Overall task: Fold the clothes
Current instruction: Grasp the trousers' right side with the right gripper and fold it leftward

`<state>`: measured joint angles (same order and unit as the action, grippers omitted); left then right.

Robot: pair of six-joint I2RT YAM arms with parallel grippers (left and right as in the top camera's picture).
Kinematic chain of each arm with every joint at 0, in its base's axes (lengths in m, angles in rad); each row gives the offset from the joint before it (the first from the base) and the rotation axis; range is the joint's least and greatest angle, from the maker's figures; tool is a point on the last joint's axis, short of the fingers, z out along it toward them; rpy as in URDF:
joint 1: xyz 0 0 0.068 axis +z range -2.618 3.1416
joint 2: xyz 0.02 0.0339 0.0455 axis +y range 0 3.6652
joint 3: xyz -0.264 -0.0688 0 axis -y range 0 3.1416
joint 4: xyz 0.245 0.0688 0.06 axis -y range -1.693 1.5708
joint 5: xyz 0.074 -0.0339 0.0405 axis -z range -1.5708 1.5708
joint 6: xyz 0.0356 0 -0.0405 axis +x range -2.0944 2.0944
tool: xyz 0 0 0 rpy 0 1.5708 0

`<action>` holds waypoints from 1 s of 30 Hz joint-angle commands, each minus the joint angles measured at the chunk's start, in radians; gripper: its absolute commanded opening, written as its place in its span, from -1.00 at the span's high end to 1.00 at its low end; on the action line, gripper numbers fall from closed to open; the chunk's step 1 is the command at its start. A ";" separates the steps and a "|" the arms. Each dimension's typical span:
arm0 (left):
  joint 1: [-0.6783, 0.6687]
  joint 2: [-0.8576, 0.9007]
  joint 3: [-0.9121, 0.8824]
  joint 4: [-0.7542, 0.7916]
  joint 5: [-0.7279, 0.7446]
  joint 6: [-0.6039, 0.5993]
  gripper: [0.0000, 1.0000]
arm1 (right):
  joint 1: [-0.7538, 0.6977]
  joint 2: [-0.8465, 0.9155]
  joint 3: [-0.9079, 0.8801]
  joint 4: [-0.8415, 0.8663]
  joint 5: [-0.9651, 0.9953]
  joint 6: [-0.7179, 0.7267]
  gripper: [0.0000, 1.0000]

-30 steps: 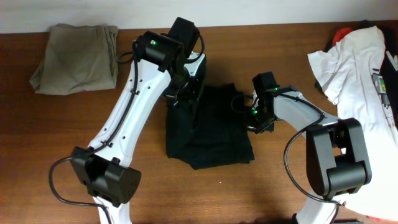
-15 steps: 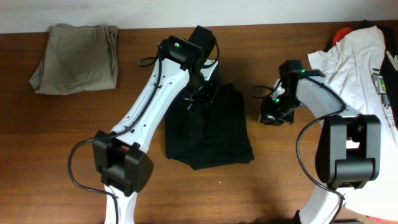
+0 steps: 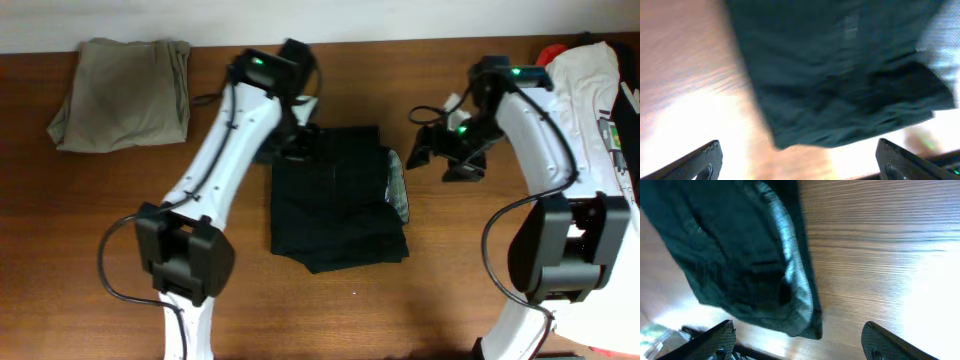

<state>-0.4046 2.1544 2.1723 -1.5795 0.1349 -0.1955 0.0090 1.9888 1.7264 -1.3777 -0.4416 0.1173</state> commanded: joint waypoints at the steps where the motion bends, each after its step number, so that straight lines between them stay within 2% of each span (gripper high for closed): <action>1: 0.048 0.040 0.018 -0.051 -0.068 0.002 -0.94 | 0.117 -0.006 0.011 0.081 -0.025 -0.039 -0.75; 6: 0.022 0.052 -0.101 -0.025 -0.062 0.002 -0.94 | 0.234 0.007 0.011 0.360 -0.012 -0.027 -0.76; 8: 0.028 0.052 -0.185 0.009 -0.062 0.002 -0.94 | 0.227 0.028 0.011 0.470 0.042 0.061 -0.76; 13: 0.062 0.052 -0.355 0.101 -0.073 0.002 -0.95 | 0.207 0.093 0.011 0.574 0.043 0.083 -0.74; 18: 0.121 0.052 -0.407 0.142 -0.105 0.002 -0.95 | 0.207 0.196 0.011 0.626 0.050 0.126 -0.51; 19: 0.128 0.052 -0.407 0.148 -0.106 0.002 -0.96 | 0.207 0.203 0.011 0.628 0.050 0.127 -0.38; 22: 0.132 0.052 -0.407 0.157 -0.106 0.002 -0.96 | 0.207 0.210 0.011 0.623 0.054 0.127 -0.18; 24: 0.132 0.052 -0.407 0.157 -0.106 0.002 -0.96 | 0.206 0.210 0.011 0.623 0.053 0.127 0.15; 25: 0.132 0.052 -0.407 0.158 -0.106 0.002 -0.97 | 0.206 0.210 0.011 0.623 0.054 0.127 0.24; 26: 0.132 0.052 -0.407 0.158 -0.106 0.002 -0.96 | 0.206 0.209 0.013 0.622 0.054 0.127 0.51; 27: 0.132 0.052 -0.407 0.158 -0.106 0.002 -0.96 | 0.205 0.209 0.014 0.620 0.054 0.127 0.59; 29: 0.132 0.052 -0.407 0.158 -0.106 0.002 -0.97 | 0.198 0.209 0.030 0.598 0.076 0.127 0.91; 30: 0.132 0.052 -0.407 0.158 -0.106 0.002 -0.96 | 0.192 0.209 0.048 0.574 0.093 0.127 0.92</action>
<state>-0.2745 2.2013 1.7714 -1.4235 0.0399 -0.1955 0.2142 2.1876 1.7302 -0.7811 -0.3817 0.2420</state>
